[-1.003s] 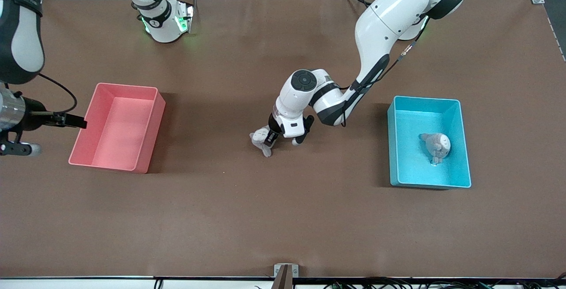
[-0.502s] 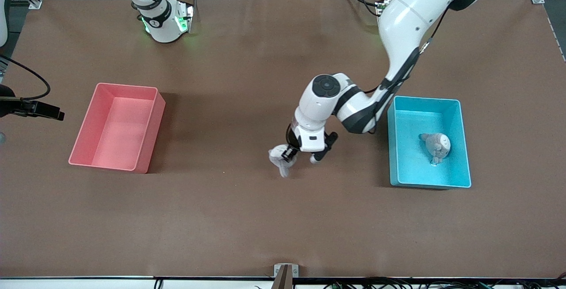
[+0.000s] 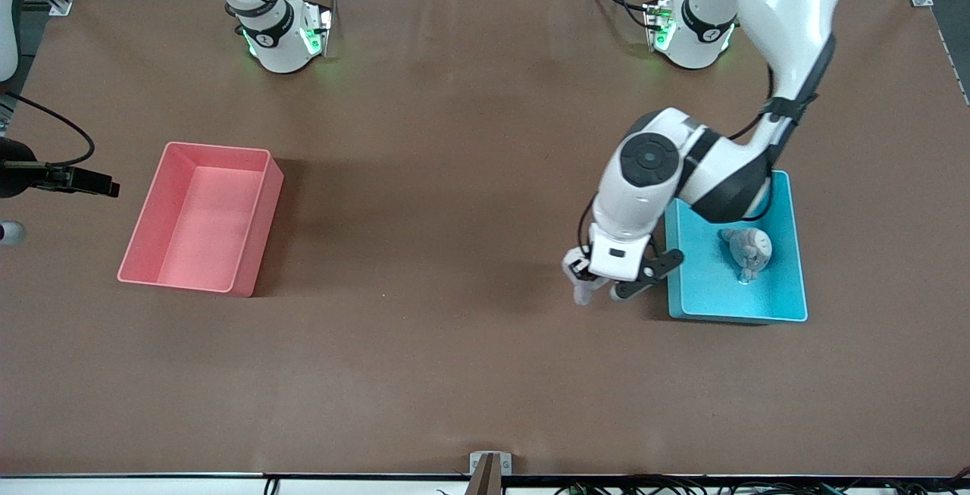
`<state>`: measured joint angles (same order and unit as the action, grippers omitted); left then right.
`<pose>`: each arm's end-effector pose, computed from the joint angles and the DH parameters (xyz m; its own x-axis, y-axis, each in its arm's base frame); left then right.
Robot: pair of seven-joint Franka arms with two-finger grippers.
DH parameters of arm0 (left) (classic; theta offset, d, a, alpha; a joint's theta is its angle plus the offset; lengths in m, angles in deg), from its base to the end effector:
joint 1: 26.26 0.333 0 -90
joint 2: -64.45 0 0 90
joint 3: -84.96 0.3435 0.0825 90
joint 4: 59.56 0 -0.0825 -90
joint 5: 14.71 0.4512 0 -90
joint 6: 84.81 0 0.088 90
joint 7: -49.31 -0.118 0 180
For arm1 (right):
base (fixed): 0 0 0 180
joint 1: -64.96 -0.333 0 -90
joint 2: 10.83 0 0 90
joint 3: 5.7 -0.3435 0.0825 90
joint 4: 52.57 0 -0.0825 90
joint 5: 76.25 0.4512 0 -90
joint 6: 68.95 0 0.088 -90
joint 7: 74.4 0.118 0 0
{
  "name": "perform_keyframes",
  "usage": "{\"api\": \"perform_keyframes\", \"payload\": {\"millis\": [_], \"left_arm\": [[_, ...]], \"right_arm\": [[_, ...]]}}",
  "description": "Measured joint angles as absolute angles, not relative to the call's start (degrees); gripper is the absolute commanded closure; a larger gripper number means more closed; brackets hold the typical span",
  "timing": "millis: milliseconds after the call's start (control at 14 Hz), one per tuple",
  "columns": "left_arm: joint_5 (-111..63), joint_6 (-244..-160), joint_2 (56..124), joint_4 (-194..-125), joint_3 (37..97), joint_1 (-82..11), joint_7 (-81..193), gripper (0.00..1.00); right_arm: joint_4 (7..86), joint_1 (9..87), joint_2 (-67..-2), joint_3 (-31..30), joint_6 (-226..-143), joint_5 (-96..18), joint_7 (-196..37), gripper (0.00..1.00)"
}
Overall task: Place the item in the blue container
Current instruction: 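Carry the second plush with the left gripper over the blue box, then lower the plush into the blue box and open the left gripper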
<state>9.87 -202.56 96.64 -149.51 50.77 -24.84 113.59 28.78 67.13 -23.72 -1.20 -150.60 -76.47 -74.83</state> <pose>0.6841 -0.3358 0.3435 0.9059 0.4152 0.0838 0.4174 -0.9087 -0.0102 0.6691 -0.0733 0.5644 0.9700 -0.1083 -0.2174 -0.1066 -0.9941 0.0197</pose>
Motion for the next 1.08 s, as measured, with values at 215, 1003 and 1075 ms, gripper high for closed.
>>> {"api": "perform_keyframes", "payload": {"millis": [215,1003,1075], "left_arm": [[9.88,-194.12,95.45,-149.79,47.26,-16.35,99.93,1.00],[9.88,-190.28,94.68,-154.29,46.77,-2.01,85.38,0.00],[9.88,-189.89,94.28,-153.37,46.43,-1.89,85.40,0.00]], "right_arm": [[29.45,66.89,-23.11,-1.34,-150.32,-76.46,-74.83,0.00],[35.37,66.58,-15.05,-1.50,-152.33,-76.45,-74.83,0.00],[35.60,66.58,-14.23,-1.50,-151.81,-76.45,-74.83,0.00]]}}
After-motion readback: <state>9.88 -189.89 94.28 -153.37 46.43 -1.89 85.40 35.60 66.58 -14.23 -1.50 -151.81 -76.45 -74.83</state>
